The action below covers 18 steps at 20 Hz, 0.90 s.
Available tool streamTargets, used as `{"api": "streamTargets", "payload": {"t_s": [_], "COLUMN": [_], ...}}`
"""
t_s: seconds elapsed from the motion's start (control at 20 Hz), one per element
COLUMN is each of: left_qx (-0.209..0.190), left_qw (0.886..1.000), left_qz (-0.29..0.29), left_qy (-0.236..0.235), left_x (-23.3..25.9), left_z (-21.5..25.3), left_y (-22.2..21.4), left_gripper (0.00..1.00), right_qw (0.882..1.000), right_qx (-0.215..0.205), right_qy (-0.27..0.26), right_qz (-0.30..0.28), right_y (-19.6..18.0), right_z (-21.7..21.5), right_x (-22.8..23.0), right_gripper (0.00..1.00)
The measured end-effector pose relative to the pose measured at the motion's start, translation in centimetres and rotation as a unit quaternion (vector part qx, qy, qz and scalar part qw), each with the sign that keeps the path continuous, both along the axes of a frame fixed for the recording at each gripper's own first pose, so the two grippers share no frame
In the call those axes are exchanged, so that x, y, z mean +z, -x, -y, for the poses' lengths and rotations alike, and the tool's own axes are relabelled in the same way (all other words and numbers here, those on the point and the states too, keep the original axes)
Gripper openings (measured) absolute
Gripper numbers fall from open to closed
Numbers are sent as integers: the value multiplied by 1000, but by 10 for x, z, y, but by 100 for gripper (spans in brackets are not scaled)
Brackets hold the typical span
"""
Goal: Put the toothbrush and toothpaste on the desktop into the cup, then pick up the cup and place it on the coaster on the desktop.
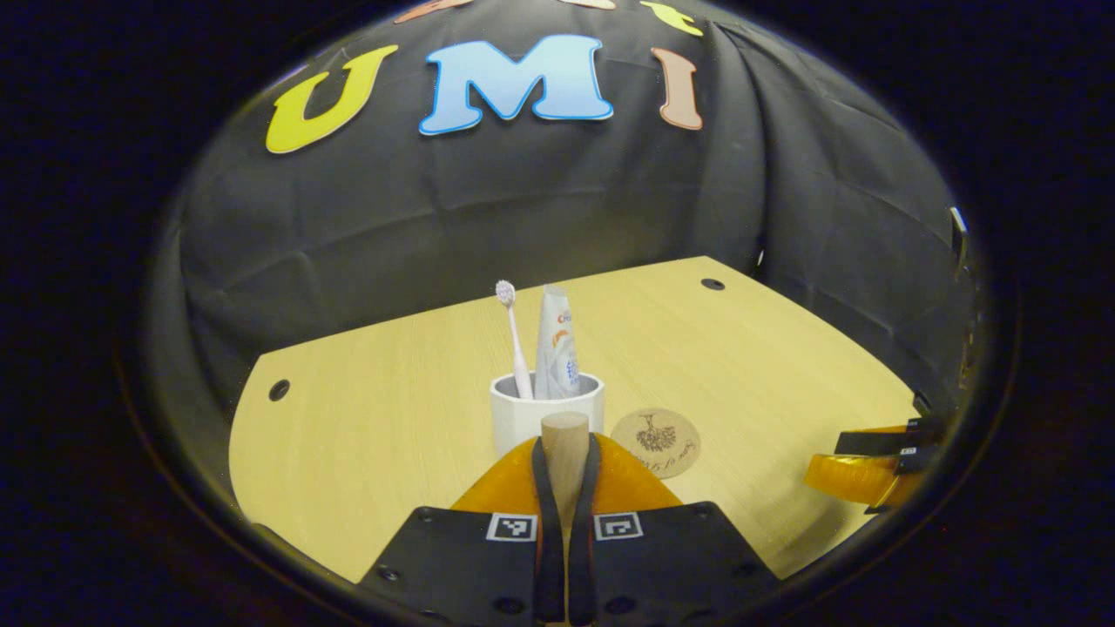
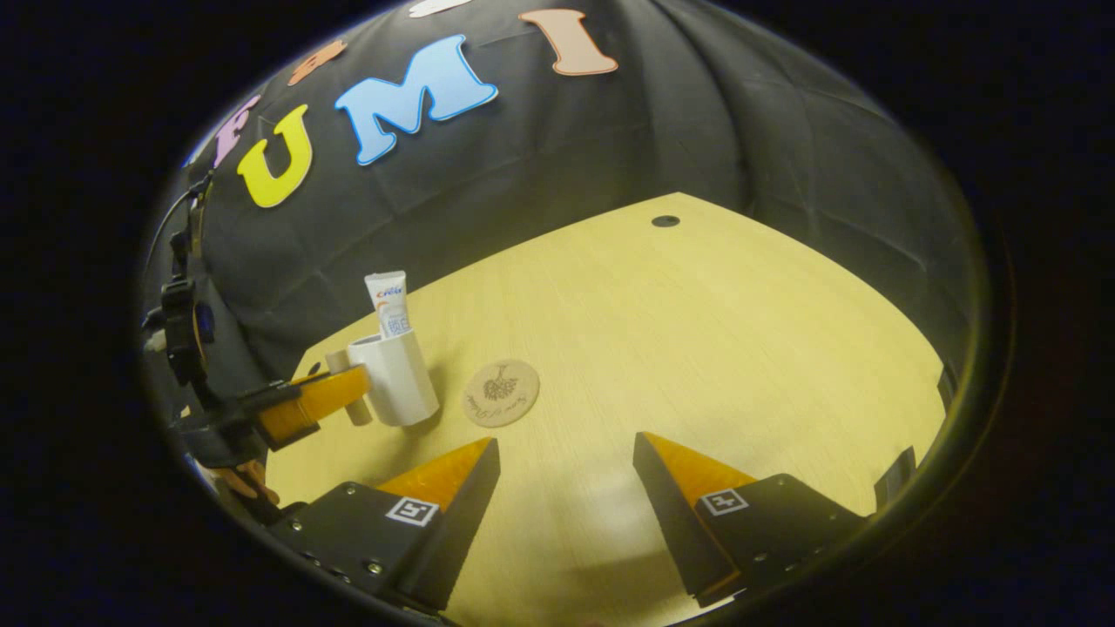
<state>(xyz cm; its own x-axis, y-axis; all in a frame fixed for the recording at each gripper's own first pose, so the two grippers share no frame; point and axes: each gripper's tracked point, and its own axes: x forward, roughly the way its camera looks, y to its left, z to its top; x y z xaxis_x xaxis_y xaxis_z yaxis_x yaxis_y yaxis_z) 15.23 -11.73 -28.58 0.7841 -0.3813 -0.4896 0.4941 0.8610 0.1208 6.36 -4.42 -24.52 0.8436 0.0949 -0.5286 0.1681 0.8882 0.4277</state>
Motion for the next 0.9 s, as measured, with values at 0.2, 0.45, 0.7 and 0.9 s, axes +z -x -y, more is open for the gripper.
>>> {"api": "streamTargets", "payload": {"t_s": [0.2,0.45,0.7,0.9], "left_qx": [7,11,-7,-17], "left_qw": [1000,999,998,998], "left_qz": [20,35,46,44], "left_qy": [21,32,44,49], "left_x": [6,18,31,24], "left_z": [9,21,55,90], "left_y": [-8,-14,-13,-15], "left_gripper": [9,9,9,9], "right_qw": [1000,1000,999,999], "right_qx": [12,23,33,41], "right_qy": [16,15,11,10], "right_qz": [-6,-10,-7,-14], "right_y": [8,12,11,13], "right_z": [6,6,8,17], "right_x": [-4,-8,-7,-10], "right_gripper": [93,93,93,93]}}
